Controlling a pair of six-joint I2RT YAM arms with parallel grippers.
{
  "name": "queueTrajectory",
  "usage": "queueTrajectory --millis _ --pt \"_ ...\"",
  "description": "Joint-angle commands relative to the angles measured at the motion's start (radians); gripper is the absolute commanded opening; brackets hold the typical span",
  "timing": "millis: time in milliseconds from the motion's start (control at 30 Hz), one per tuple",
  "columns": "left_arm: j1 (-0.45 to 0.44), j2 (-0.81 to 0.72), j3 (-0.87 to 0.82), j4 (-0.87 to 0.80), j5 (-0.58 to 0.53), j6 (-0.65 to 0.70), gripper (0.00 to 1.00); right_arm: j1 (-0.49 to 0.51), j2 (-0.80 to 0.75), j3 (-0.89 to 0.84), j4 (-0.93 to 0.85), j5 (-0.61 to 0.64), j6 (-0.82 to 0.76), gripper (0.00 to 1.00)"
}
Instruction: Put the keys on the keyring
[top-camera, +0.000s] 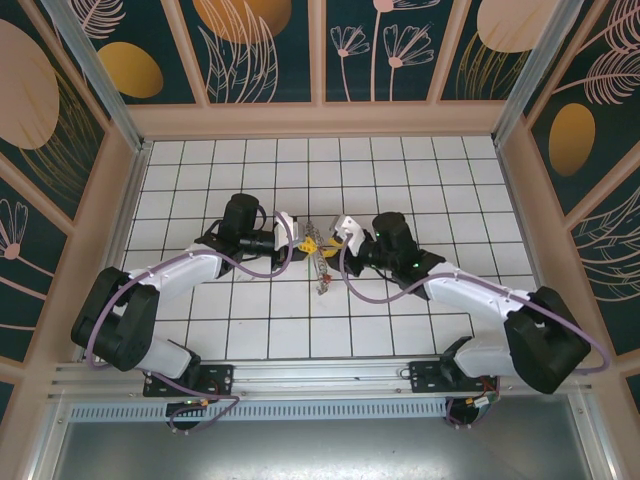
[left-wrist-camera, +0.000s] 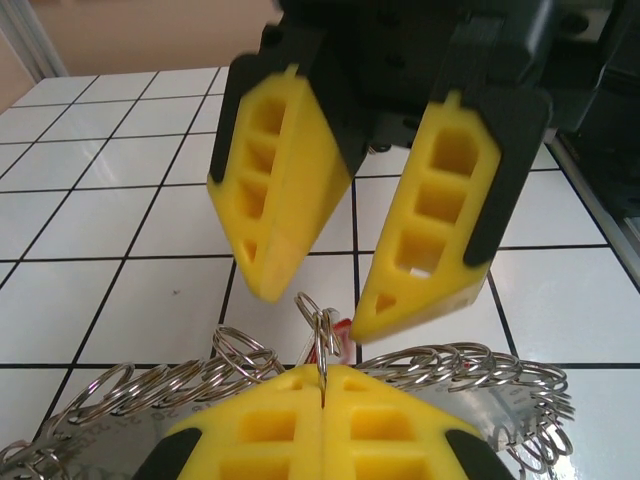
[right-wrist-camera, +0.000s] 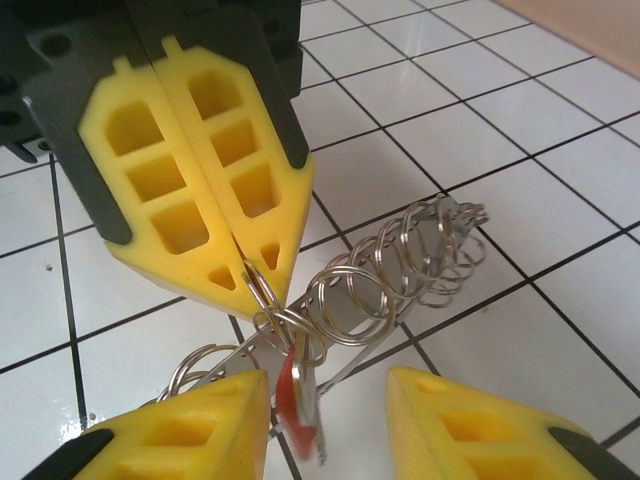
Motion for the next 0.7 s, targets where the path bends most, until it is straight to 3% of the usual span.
queueTrajectory --millis 0,233,333,400,667 --pt "-0.007 -0.002 0.009 0.007 0.052 0.003 0.0 -0.008 0.024 0.043 0.05 -0.047 -0.023 0.36" --pt "-0.007 0.0 0.01 0.001 0.048 0.006 0.0 -0.01 0.038 0.051 0.052 -0.059 -0.023 0.33" --pt "-0.007 0.0 0.011 0.002 0.045 0.007 0.0 -0.011 0.041 0.051 0.028 -0.045 -0.03 0.25" --pt "-0.007 0.001 0.013 0.004 0.043 0.006 0.0 -0.011 0.041 0.051 -0.002 -0.035 -0.045 0.14" --pt "-0.007 0.001 0.008 0.019 0.036 -0.002 0.0 -0.015 0.023 0.03 -0.06 0.03 -0.05 0.11"
